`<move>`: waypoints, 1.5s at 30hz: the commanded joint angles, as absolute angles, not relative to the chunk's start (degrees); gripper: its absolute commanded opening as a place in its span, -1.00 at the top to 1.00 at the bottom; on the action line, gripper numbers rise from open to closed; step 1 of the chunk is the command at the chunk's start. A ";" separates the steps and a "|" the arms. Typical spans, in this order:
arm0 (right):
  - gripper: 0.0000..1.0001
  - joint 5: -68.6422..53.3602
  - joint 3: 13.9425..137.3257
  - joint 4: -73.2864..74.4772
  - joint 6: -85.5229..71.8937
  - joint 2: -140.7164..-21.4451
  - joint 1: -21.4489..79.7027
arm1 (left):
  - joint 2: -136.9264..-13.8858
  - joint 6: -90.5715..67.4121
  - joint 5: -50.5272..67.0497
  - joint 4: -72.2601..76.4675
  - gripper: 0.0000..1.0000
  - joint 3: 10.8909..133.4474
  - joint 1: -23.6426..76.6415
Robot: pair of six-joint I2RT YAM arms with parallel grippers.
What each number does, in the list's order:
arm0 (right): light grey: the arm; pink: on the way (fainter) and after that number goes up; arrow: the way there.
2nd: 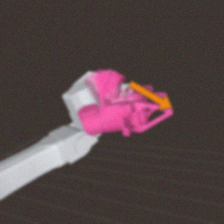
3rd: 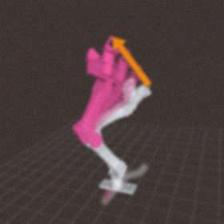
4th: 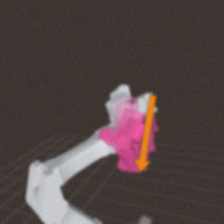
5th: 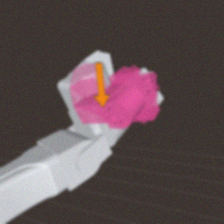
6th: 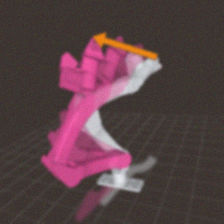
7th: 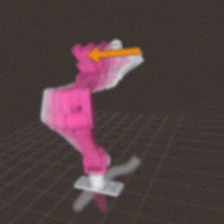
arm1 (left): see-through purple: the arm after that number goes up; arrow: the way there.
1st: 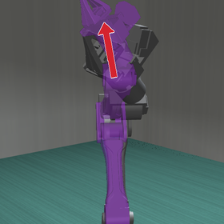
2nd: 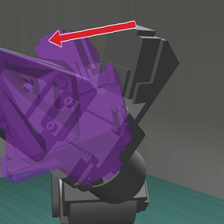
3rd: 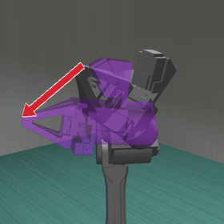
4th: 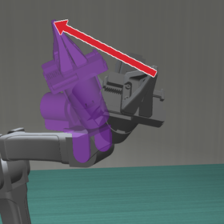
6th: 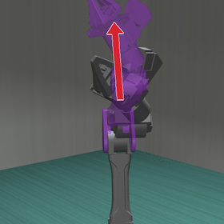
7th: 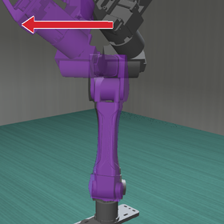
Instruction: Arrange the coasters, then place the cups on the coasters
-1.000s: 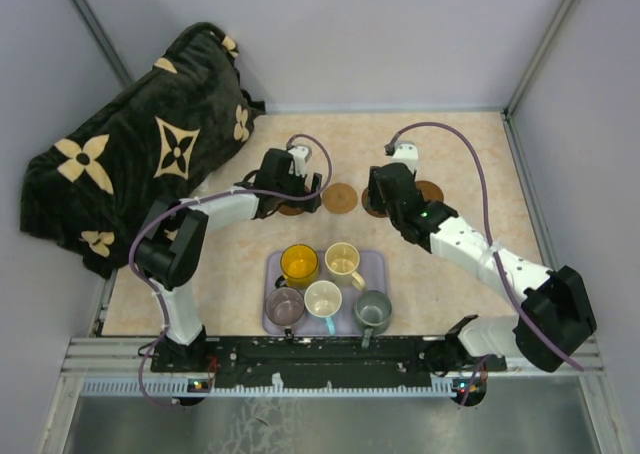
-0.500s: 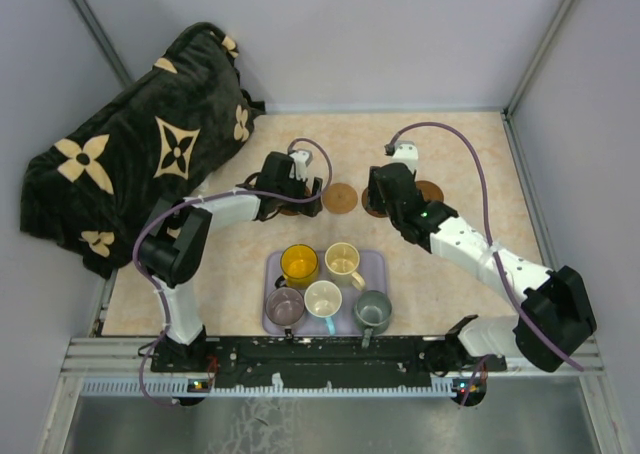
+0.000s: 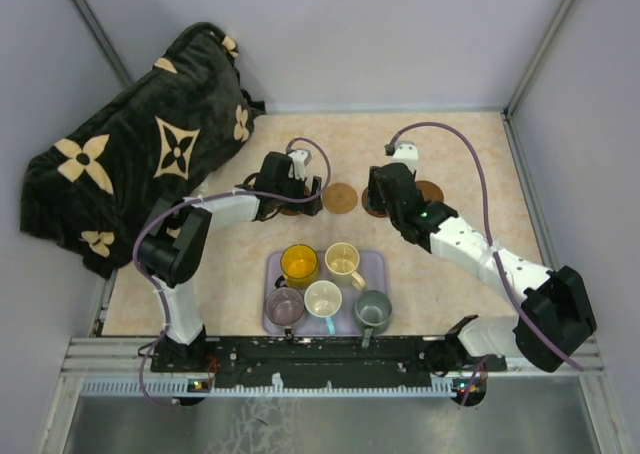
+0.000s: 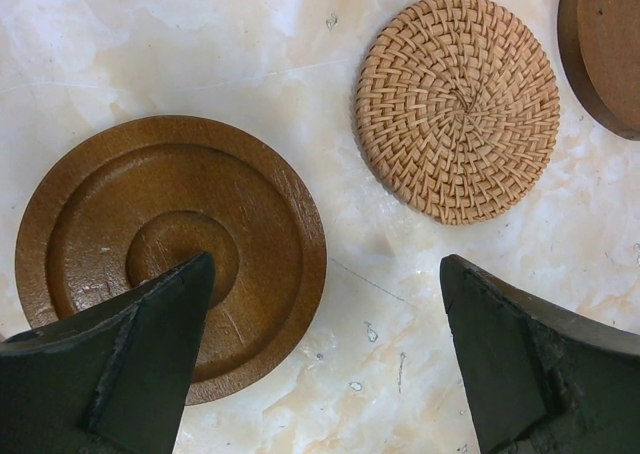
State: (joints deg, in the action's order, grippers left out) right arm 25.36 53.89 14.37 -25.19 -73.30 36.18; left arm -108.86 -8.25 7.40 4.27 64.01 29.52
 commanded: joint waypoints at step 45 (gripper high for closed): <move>-0.06 24.95 54.34 11.69 -25.91 -72.69 35.68 | -108.68 -9.40 10.07 3.21 -0.99 65.04 30.94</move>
State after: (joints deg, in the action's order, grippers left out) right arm 25.10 53.89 14.33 -25.32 -73.30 36.18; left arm -108.86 -9.08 8.14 4.54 64.03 30.13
